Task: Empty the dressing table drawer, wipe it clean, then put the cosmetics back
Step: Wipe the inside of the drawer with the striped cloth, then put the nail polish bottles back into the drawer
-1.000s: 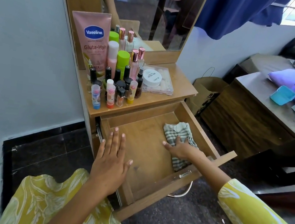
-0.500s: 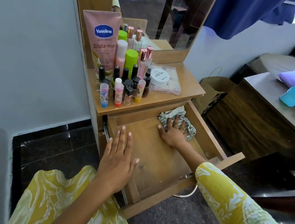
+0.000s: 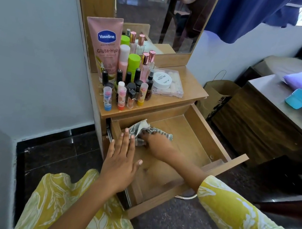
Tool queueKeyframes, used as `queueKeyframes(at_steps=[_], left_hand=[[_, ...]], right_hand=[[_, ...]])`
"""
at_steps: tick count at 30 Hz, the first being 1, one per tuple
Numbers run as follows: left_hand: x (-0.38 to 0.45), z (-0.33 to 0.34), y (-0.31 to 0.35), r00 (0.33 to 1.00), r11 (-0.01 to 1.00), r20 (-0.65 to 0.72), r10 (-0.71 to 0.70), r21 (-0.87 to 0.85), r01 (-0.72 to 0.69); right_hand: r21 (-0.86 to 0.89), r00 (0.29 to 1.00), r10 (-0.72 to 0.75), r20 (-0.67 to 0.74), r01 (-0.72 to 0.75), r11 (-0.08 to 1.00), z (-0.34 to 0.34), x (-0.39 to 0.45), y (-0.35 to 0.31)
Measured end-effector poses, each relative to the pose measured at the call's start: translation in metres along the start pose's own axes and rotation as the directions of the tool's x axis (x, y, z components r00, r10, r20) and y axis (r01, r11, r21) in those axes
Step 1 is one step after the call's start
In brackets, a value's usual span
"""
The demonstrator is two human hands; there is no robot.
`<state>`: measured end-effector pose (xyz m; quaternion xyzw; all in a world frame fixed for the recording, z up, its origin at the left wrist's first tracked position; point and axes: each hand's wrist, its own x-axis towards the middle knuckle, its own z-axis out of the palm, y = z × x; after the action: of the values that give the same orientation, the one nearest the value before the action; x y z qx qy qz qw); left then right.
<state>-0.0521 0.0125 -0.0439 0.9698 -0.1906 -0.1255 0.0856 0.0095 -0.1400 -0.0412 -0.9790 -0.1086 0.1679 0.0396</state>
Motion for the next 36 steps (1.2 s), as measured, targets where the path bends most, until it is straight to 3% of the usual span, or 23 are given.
queueKeyframes(at_steps=[2, 3, 5, 8, 10, 13, 15, 19, 21, 22, 27, 36], left_hand=[[0.0, -0.004, -0.001, 1.0, 1.0, 0.008, 0.003, -0.031, -0.002], [0.001, -0.007, 0.0, 1.0, 0.999, -0.003, 0.005, -0.048, -0.005], [0.006, -0.014, 0.005, 0.998, 0.998, -0.06, 0.024, -0.054, -0.027], [0.023, -0.028, 0.023, 0.981, 0.995, -0.178, 0.078, -0.05, -0.088], [0.04, -0.039, 0.038, 0.961, 0.99, -0.244, 0.131, -0.021, -0.14], [0.066, -0.052, 0.055, 0.949, 0.983, -0.259, 0.182, 0.044, -0.177], [0.079, -0.057, 0.06, 0.955, 0.982, -0.233, 0.184, 0.091, -0.167], [0.092, -0.06, 0.06, 0.976, 0.981, -0.161, 0.145, 0.153, -0.12], [0.094, -0.06, 0.06, 0.982, 0.983, -0.142, 0.125, 0.148, -0.104], [0.094, -0.059, 0.059, 0.982, 0.984, -0.145, 0.122, 0.146, -0.1], [0.095, -0.057, 0.056, 0.976, 0.983, -0.182, 0.119, 0.163, -0.089], [0.098, -0.053, 0.056, 0.977, 0.979, -0.179, 0.119, 0.187, -0.085]], right_hand=[[0.296, 0.999, 0.039, 0.016, -0.042, 0.954, -0.015, -0.014, 0.014], [0.466, 0.996, 0.077, 0.039, -0.086, 0.881, -0.021, -0.023, 0.025], [0.752, 0.981, 0.164, 0.104, -0.186, 0.633, -0.031, -0.044, 0.046], [0.933, 0.952, 0.258, 0.165, -0.236, 0.272, -0.048, -0.068, 0.073], [0.958, 0.93, 0.338, 0.141, -0.215, 0.191, -0.065, -0.078, 0.086], [0.972, 0.881, 0.474, 0.01, -0.12, 0.202, -0.091, -0.087, 0.102], [0.962, 0.831, 0.549, -0.088, -0.072, 0.263, -0.106, -0.083, 0.107], [0.727, 0.639, 0.633, -0.437, -0.163, 0.667, -0.132, -0.039, 0.108], [0.63, 0.568, 0.62, -0.54, -0.215, 0.746, -0.137, -0.004, 0.102], [0.598, 0.566, 0.61, -0.554, -0.24, 0.765, -0.136, 0.012, 0.098], [0.494, 0.687, 0.57, -0.45, -0.34, 0.8, -0.116, 0.067, 0.09], [0.61, 0.77, 0.522, -0.368, -0.224, 0.76, -0.115, 0.082, 0.097]])
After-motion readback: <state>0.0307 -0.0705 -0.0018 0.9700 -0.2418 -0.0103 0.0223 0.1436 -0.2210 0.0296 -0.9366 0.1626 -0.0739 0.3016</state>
